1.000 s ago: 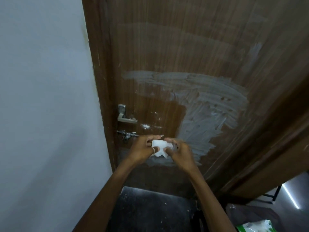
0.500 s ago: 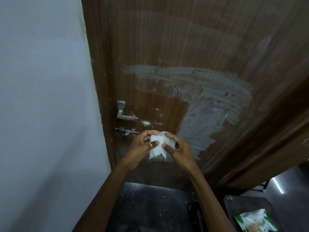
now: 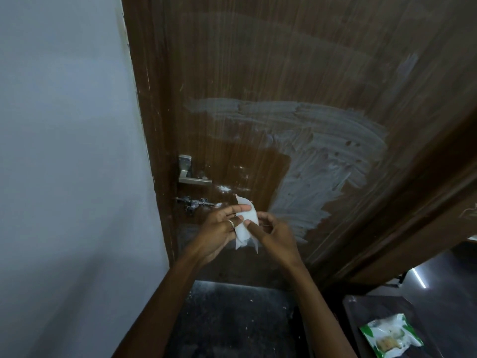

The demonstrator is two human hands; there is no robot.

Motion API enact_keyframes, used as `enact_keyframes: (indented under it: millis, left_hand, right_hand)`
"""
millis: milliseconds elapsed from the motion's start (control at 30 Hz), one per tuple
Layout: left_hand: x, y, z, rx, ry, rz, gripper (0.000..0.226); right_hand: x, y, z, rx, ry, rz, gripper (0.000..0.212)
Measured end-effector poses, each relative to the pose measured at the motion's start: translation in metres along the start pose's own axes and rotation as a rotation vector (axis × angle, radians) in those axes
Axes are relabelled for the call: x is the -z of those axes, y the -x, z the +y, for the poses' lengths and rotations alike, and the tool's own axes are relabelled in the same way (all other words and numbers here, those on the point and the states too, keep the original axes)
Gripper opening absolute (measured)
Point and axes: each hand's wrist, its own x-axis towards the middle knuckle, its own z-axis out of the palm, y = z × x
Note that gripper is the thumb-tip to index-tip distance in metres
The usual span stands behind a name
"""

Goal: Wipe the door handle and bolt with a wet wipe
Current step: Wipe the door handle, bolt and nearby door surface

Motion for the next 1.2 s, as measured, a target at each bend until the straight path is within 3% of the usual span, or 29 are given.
enact_keyframes:
  millis: [133, 333, 467, 567, 667, 1033, 1200]
  left_hand:
    - [0.004, 0.001, -0.001, -0.017, -0.071, -0.014, 0.032]
    - [0.008, 0.002, -0.005, -0.097, -0.246, 0.068, 0.038]
    - [0.015, -0.004, -0.009, -0.046, -0.108, 0.073, 0.055]
    - [0.023, -0.007, -0.009, 0.043, 0.044, 0.044, 0.049]
    - [0.027, -0.006, -0.006, 0.000, 0.060, 0.039, 0.043]
    - [0.048, -0.007, -0.008, -0.139, 0.025, 0.237, 0.037]
    - [0.054, -0.016, -0.008, -0.146, -0.086, 0.297, 0.033]
  right_hand:
    - [-0.003, 0.001, 0.000, -0.038, -0.149, -0.031, 0.027]
    - [-0.005, -0.002, 0.000, -0.043, -0.133, 0.005, 0.021]
    - [-0.007, -0.002, -0.007, -0.018, -0.180, -0.052, 0.017]
    - [-0.008, -0.005, -0.010, -0.027, -0.190, -0.081, 0.014]
    - [-0.012, -0.011, -0.012, -0.068, -0.217, -0.113, 0.014]
    - [-0.030, -0.023, -0.008, -0.132, -0.370, -0.146, 0.024]
    - [-0.038, -0.045, -0.008, -0.037, -0.356, -0.222, 0.033]
